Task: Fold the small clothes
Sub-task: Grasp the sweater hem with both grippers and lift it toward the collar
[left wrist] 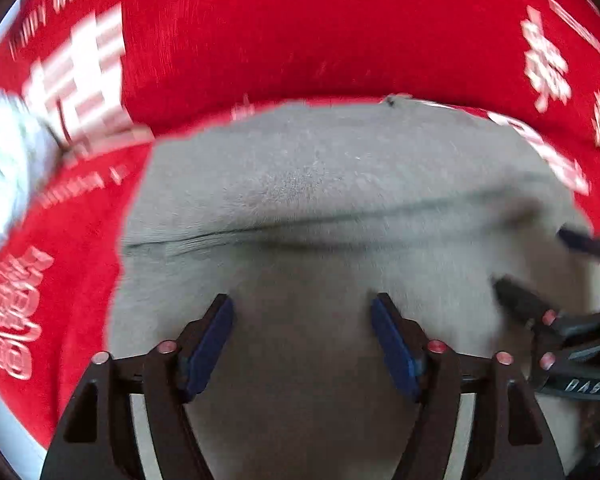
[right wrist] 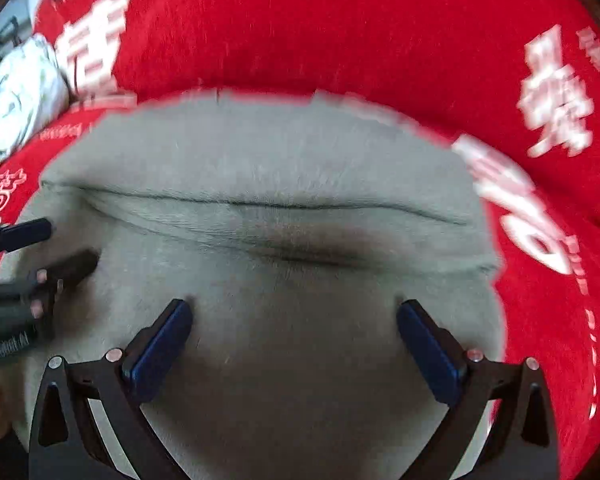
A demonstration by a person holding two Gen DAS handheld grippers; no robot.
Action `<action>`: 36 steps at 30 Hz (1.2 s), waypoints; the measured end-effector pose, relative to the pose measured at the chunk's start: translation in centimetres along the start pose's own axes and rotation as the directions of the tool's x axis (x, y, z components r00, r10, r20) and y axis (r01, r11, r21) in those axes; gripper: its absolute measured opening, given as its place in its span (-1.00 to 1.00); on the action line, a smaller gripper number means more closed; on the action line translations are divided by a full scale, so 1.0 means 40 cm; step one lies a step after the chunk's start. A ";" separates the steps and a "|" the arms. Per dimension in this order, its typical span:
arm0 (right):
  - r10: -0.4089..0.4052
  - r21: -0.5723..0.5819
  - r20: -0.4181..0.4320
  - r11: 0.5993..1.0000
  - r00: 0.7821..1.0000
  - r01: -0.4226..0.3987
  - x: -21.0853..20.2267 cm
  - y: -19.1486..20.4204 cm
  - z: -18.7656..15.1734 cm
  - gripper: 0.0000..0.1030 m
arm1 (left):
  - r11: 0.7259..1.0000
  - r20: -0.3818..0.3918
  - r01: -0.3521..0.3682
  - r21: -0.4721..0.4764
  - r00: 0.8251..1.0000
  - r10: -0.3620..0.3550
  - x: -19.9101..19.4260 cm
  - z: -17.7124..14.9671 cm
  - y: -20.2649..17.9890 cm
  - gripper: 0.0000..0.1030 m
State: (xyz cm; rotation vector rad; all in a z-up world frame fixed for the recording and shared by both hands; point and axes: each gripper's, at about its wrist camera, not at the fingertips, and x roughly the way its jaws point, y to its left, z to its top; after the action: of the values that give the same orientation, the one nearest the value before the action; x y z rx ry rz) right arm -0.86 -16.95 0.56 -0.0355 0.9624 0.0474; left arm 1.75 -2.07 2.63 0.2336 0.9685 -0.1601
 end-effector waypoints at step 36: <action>-0.015 0.222 -0.180 0.973 0.984 0.056 -0.263 -0.026 -0.522 0.99 | 0.969 -0.273 0.102 -0.224 0.948 -0.162 -0.122 -0.473 0.145 1.00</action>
State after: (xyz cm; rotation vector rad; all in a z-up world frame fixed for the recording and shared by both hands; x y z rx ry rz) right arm -23.92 -19.31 -2.70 0.1562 1.1400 -0.1009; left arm -14.61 8.70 -2.90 -0.0024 1.2860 -0.1493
